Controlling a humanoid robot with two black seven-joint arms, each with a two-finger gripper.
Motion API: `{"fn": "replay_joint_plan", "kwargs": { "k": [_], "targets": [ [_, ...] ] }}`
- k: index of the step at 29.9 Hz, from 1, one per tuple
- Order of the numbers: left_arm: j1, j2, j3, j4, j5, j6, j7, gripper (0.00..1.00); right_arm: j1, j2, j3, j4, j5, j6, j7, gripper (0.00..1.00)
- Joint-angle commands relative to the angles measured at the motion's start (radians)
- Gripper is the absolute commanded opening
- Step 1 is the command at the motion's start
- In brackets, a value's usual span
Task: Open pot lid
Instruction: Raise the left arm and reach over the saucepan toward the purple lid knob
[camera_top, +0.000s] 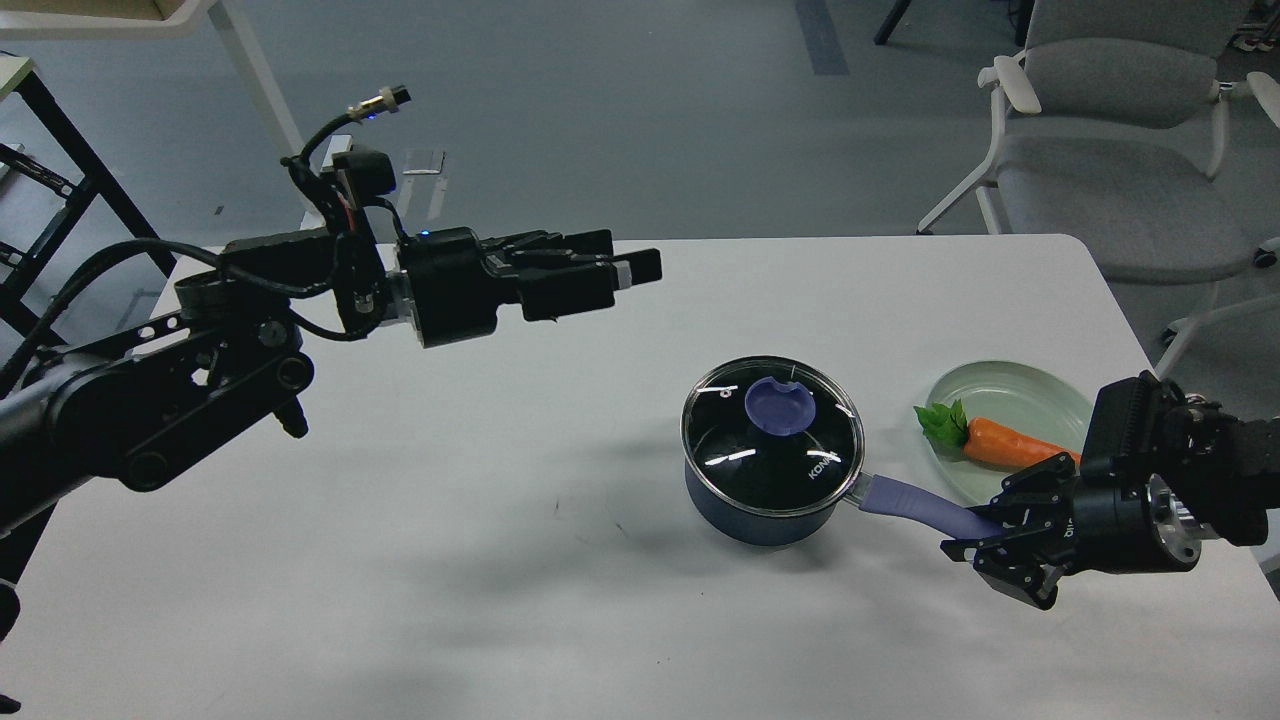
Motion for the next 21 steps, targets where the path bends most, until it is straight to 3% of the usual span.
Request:
{"fn": "replay_joint_plan", "kwargs": {
  "k": [1,5,21],
  "targets": [
    [-0.116,-0.028,0.195,0.013,0.12,0.087,0.0,0.99,-0.001,-0.001,-0.001,0.0,0.0,0.0,0.0,0.28],
    [-0.16,-0.1,0.292,0.048,0.254,0.141,0.0,0.99,-0.004,-0.004,-0.001,0.0,0.0,0.0,0.0,0.28],
    [-0.173,-0.34,0.302,0.263,0.414,0.147,0.0,0.99,-0.007,-0.004,-0.002,0.0,0.0,0.0,0.0,0.28]
  ]
}}
